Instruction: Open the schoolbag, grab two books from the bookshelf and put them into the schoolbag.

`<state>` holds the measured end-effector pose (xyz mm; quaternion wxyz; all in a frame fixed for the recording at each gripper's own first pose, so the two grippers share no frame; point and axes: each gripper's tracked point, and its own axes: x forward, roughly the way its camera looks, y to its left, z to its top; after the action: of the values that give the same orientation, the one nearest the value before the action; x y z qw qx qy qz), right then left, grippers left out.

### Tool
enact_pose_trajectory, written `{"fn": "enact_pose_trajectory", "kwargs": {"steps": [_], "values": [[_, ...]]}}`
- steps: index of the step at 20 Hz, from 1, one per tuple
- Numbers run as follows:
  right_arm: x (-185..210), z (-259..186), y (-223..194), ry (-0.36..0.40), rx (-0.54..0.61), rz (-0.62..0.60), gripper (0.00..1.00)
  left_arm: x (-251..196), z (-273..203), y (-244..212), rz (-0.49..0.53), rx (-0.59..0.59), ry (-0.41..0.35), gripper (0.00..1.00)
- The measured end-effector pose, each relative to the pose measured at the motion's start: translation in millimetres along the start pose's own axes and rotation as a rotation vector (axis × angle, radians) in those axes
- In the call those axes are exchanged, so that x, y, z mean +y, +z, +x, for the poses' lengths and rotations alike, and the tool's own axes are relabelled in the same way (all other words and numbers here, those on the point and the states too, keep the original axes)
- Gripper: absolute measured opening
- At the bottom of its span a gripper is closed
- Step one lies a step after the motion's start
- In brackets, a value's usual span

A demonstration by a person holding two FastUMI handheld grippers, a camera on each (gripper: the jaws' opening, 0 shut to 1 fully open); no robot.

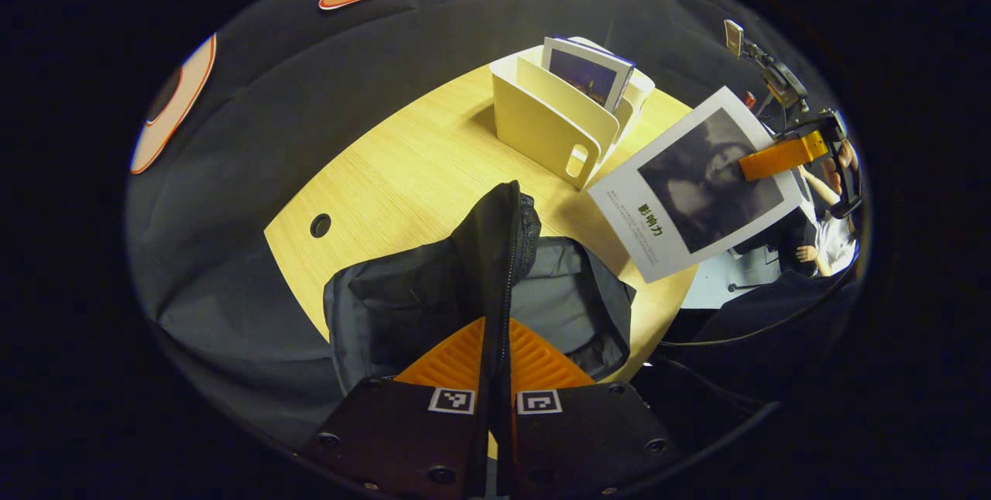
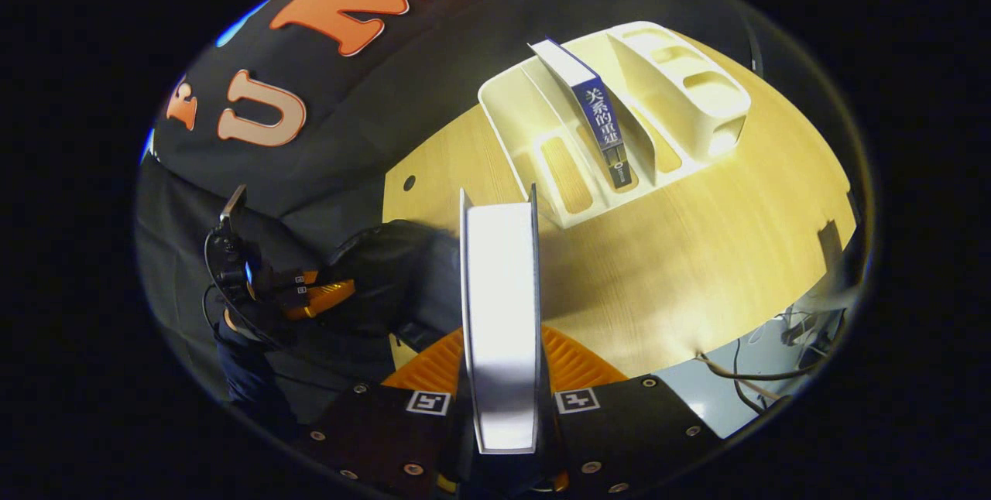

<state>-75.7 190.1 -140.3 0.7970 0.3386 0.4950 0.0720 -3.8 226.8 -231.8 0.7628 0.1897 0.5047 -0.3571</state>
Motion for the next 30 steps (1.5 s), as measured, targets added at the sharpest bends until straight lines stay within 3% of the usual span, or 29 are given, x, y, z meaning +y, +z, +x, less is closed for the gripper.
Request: {"fn": "enact_pose_trajectory", "kwargs": {"steps": [5, 11, 17, 19, 25, 30], "values": [[18.5, 28.7, -13.1, 0.113, 0.005, 0.064, 0.34, -4.9, -1.4, 3.9, -0.017, 0.003, 0.005, 0.05], [37.6, 72.3, -29.2, 0.196, 0.030, 0.106, 0.34, -8.5, -2.9, 4.7, -0.057, -0.009, 0.011, 0.04], [74.2, 118.9, -36.3, 0.362, 0.034, 0.191, 0.34, -11.3, -3.0, 5.2, -0.085, -0.023, 0.012, 0.04], [79.2, 138.4, -41.9, 0.378, 0.052, 0.260, 0.33, -11.2, -4.2, 5.2, -0.087, -0.024, 0.014, 0.04], [112.9, 180.5, -49.7, 0.452, 0.024, 0.307, 0.33, -14.5, -5.4, 8.2, -0.090, -0.046, -0.009, 0.04], [129.8, 213.2, -49.7, 0.463, -0.036, 0.333, 0.33, -16.1, -4.4, 9.7, -0.095, -0.075, -0.034, 0.04]]}}
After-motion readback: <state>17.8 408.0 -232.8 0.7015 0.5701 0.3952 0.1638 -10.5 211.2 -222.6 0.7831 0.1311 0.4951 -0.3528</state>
